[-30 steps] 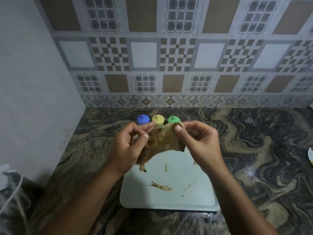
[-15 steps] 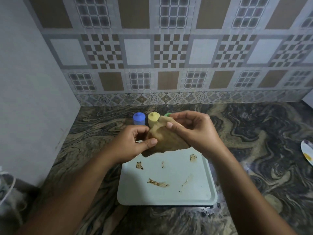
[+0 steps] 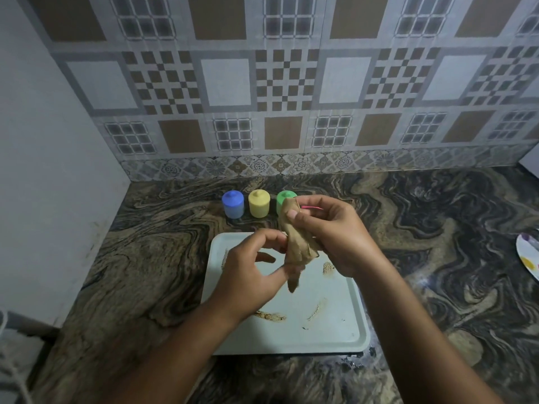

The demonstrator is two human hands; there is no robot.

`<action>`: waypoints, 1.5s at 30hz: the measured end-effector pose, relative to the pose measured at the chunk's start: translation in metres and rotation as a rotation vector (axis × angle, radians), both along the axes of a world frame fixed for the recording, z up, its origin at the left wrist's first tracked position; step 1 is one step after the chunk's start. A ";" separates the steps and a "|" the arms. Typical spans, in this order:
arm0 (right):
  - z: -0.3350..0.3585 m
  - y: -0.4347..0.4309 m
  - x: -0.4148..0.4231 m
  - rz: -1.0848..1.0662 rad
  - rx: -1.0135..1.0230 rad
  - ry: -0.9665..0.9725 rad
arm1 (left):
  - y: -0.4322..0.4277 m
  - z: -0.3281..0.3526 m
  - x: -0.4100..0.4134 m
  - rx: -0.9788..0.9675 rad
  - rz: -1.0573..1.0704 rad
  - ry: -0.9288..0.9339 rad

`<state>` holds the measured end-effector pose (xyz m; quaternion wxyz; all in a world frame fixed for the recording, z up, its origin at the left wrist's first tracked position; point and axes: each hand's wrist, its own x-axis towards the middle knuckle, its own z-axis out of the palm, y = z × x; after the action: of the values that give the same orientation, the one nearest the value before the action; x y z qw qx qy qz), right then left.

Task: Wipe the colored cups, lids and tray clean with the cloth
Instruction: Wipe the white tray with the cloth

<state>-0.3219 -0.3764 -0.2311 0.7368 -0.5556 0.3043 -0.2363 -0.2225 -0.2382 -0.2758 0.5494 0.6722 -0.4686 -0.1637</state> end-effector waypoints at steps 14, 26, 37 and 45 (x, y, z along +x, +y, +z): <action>-0.023 0.025 -0.015 0.148 -0.651 0.234 | -0.004 0.019 0.011 0.056 0.168 0.718; -0.032 -0.001 -0.023 -0.137 0.002 0.029 | 0.016 0.000 0.046 0.134 0.140 1.217; -0.065 -0.010 -0.034 -0.041 0.192 0.101 | 0.025 -0.011 0.058 0.172 0.076 1.221; -0.064 -0.010 -0.045 0.052 -0.359 0.385 | 0.030 -0.023 0.067 0.428 -0.027 0.353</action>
<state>-0.3674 -0.3864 -0.2956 0.5605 -0.7199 0.3778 -0.1574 -0.1550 -0.2080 -0.2987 0.4660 0.7275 -0.3293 -0.3810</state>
